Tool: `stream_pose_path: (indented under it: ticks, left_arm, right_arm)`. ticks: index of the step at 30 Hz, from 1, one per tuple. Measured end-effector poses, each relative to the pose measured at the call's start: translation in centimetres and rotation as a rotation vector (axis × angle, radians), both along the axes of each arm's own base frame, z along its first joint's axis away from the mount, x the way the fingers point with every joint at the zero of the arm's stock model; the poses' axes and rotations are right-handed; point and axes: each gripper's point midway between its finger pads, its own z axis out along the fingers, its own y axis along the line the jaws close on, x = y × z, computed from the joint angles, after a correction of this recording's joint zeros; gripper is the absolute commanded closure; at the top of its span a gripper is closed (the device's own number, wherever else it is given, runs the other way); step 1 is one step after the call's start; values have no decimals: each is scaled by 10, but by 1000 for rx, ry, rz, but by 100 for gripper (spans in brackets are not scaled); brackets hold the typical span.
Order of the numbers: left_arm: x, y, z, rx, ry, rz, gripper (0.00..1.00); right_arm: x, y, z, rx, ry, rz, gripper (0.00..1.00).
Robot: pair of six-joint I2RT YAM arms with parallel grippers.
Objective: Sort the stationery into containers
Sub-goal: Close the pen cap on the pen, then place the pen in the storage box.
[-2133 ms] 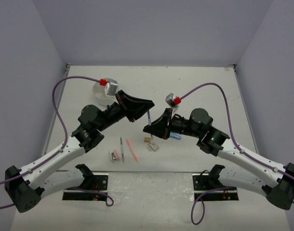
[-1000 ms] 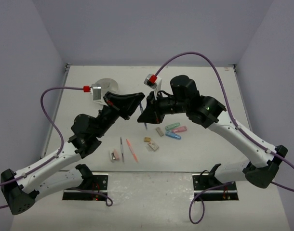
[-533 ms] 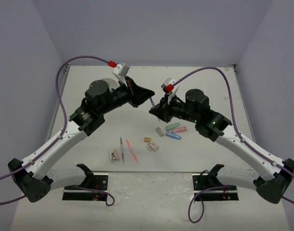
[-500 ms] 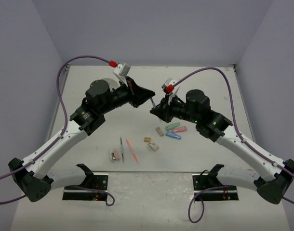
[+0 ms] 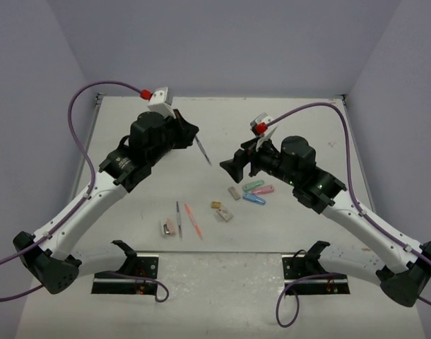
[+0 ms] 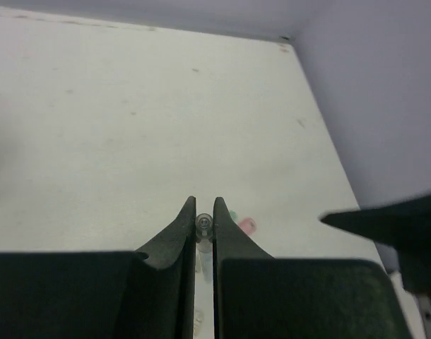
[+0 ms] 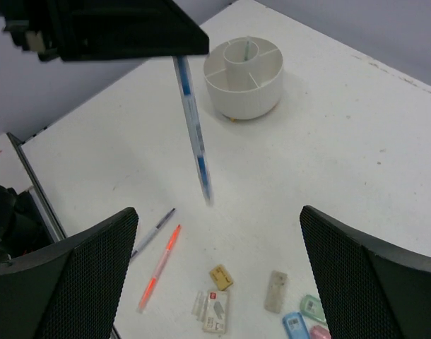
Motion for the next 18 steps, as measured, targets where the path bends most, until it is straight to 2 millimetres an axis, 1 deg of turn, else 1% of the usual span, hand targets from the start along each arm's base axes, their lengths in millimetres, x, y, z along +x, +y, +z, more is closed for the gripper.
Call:
stream_pose_path:
  ticks: [1,3,5,9,11,14,15,18]
  left_arm:
    - [8,13,-5,17,12,73,100]
    - [27,47,-14,46,27,258,100]
    - [43,81,-16,68,16,444,100]
    - [61,129,-13,92,-21,673,100]
    - [75,154,-7,79,-53,770,100]
    - [94,204,-2,77,-108,969,100]
    - [99,217,0,83,-129,1018,100]
    - [114,234,1,106,-173,1099,100]
  right_arm:
    - [-1,-3,-3,0,5,-12,1]
    - [-5,-11,-8,5,8,-36,1]
    - [-10,-21,-12,11,4,-60,1]
    - [-16,-34,-3,41,-27,-89,1]
    - [-18,-38,-1,51,-37,-98,1]
    - [-20,-41,-3,54,-38,-103,1]
    - [-20,-41,-4,52,-35,-103,1]
    - [-19,-40,-7,47,-26,-102,1]
